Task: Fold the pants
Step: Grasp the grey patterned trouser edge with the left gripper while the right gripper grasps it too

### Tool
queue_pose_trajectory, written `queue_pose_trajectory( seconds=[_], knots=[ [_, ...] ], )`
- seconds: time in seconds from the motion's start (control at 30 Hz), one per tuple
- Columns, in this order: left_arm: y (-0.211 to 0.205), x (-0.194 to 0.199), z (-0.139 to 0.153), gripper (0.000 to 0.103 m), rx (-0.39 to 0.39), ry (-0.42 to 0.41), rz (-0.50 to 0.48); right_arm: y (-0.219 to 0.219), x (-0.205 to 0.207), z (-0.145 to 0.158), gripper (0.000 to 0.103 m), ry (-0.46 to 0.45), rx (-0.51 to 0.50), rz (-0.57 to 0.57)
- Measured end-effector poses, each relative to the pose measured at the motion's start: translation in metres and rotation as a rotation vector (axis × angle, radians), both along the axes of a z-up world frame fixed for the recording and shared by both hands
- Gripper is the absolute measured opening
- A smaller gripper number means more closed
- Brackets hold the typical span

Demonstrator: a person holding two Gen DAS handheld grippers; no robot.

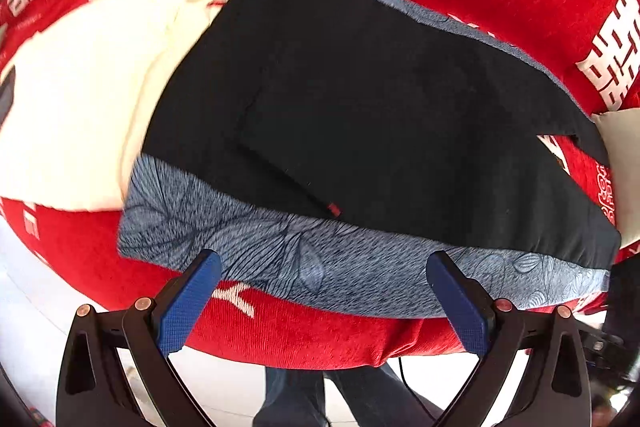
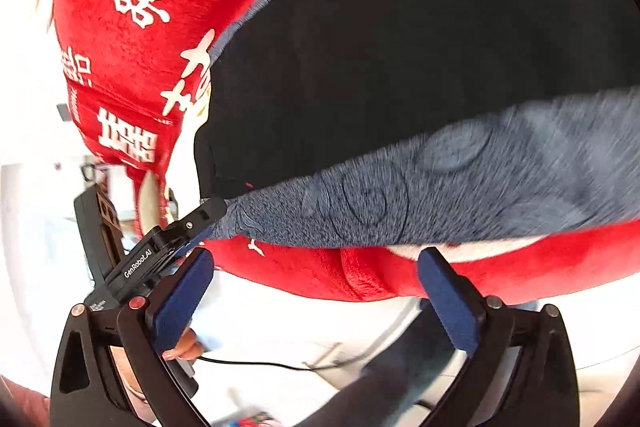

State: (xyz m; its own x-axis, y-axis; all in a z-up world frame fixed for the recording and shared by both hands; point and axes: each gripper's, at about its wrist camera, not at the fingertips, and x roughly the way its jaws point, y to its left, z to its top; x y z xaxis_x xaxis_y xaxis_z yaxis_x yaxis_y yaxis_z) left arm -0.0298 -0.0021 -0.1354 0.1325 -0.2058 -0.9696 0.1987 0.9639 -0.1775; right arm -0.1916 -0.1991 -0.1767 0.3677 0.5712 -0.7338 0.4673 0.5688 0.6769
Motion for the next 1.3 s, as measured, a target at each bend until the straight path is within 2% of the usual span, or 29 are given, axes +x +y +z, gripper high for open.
queue_pose_trajectory(
  seconds=[0.07, 0.1, 0.17, 0.27, 0.47, 0.53, 0.57, 0.6, 0.73, 0.9, 1.03, 1.07, 1.1, 1.13, 1.23, 1.3],
  knots=[
    [0.005, -0.003, -0.006, 0.093, -0.019, 0.007, -0.004, 0.006, -0.004, -0.014, 0.095, -0.008, 0.024, -0.012],
    [0.006, -0.003, -0.01, 0.089, -0.029, 0.022, -0.011, 0.009, -0.005, -0.021, 0.086, -0.006, 0.034, -0.015],
    [0.008, -0.004, -0.015, 0.089, -0.05, 0.037, -0.004, 0.011, -0.006, -0.03, 0.078, -0.004, 0.048, -0.027],
    [0.011, -0.007, -0.016, 0.089, -0.088, 0.046, 0.0, 0.01, -0.007, -0.042, 0.078, -0.011, 0.077, -0.056],
    [0.02, -0.021, -0.022, 0.089, -0.146, 0.089, 0.016, -0.002, -0.001, -0.051, 0.075, -0.085, 0.156, -0.15],
    [0.023, -0.02, -0.026, 0.089, -0.163, 0.103, 0.032, -0.005, 0.009, -0.052, 0.06, -0.094, 0.189, -0.177],
    [0.024, -0.02, -0.027, 0.089, -0.172, 0.11, 0.044, -0.005, 0.015, -0.052, 0.034, -0.088, 0.206, -0.181],
    [0.026, -0.02, -0.028, 0.089, -0.189, 0.121, 0.062, -0.008, 0.02, -0.052, 0.013, -0.075, 0.21, -0.185],
    [0.032, -0.019, -0.034, 0.089, -0.271, 0.16, 0.163, -0.013, 0.028, -0.03, 0.012, -0.116, 0.266, -0.182],
    [0.045, -0.012, -0.034, 0.089, -0.392, 0.146, 0.27, -0.014, 0.036, -0.002, 0.012, -0.136, 0.276, -0.133],
    [0.043, -0.001, -0.043, 0.089, -0.417, 0.136, 0.309, -0.018, 0.039, 0.001, 0.012, -0.133, 0.28, -0.101],
    [0.041, 0.002, -0.043, 0.085, -0.405, 0.126, 0.315, -0.017, 0.041, 0.001, 0.012, -0.128, 0.28, -0.097],
    [0.039, 0.005, -0.04, 0.059, -0.392, 0.106, 0.312, -0.017, 0.042, 0.001, 0.012, -0.121, 0.276, -0.089],
    [0.035, 0.005, -0.039, 0.039, -0.391, 0.098, 0.285, -0.017, 0.043, 0.001, 0.012, -0.109, 0.263, -0.077],
    [0.031, 0.008, -0.021, 0.021, -0.316, 0.065, 0.263, -0.017, 0.046, 0.005, 0.012, -0.076, 0.204, -0.038],
    [0.031, 0.012, -0.003, 0.021, -0.29, 0.04, 0.245, -0.018, 0.051, 0.014, 0.012, -0.077, 0.157, -0.008]
  ],
)
